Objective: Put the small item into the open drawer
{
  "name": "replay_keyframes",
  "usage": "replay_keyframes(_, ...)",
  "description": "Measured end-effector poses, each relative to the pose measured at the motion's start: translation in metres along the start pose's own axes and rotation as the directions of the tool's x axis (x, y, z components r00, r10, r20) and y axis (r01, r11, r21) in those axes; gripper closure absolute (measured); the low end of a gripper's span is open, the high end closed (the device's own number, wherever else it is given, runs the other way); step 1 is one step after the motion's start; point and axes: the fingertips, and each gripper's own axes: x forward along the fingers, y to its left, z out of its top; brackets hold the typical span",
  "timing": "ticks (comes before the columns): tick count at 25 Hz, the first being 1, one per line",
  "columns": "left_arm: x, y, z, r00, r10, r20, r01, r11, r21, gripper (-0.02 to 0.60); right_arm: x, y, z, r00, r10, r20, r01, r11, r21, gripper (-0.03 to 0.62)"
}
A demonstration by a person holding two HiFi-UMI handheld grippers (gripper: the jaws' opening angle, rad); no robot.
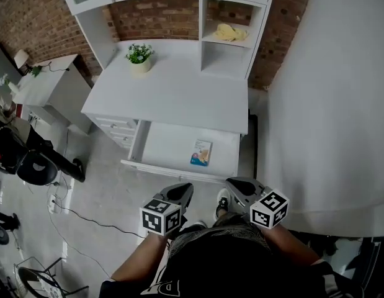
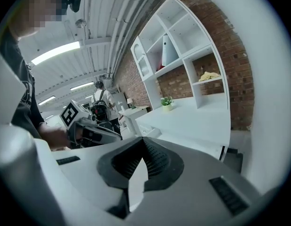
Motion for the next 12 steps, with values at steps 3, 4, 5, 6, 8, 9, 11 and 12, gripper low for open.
replay_keyframes(3,-0.006,-0.011,-0.003,1.0,-0.004,-0.003,0.004,1.0,0.029,0.565,-0.012,0.004,-0.005,1.0,-0.026,0.008,0.026,1.0,0.014,0.589)
replay_keyframes(4,-0.009,-0.014,-0.002,1.0,-0.001,0.0,0.001,0.999,0.04,0.565,-0.016,0.005,-0.005,0.999,-0.032,0.009,0.032,0.999,0.01,0.589)
replay_keyframes(5,-0.011,-0.018,-0.002,1.0,0.001,0.006,-0.002,0.999,0.05,0.565,-0.018,0.005,-0.005,0.999,-0.036,0.008,0.036,0.999,0.004,0.589)
replay_keyframes(6,-0.014,-0.022,-0.001,1.0,0.005,0.012,-0.006,0.998,0.056,0.565,-0.021,0.005,-0.004,0.999,-0.039,0.009,0.039,0.999,-0.003,0.589)
replay_keyframes(8,-0.018,-0.026,0.0,1.0,0.014,0.023,-0.015,0.998,0.061,0.565,-0.023,0.004,-0.001,0.999,-0.036,0.011,0.036,0.999,-0.014,0.589)
replay_keyframes(9,-0.019,-0.028,0.001,0.999,0.02,0.029,-0.022,0.998,0.06,0.565,-0.023,0.003,0.0,0.999,-0.031,0.011,0.031,0.999,-0.018,0.589)
replay_keyframes(11,-0.02,-0.029,0.003,0.999,0.036,0.042,-0.038,0.998,0.058,0.565,-0.022,0.003,0.002,1.0,-0.014,0.004,0.014,0.999,-0.029,0.589)
replay_keyframes(12,-0.02,-0.03,0.004,0.998,0.043,0.048,-0.046,0.997,0.055,0.565,-0.021,0.002,0.003,1.0,-0.005,-0.002,0.005,0.999,-0.033,0.589)
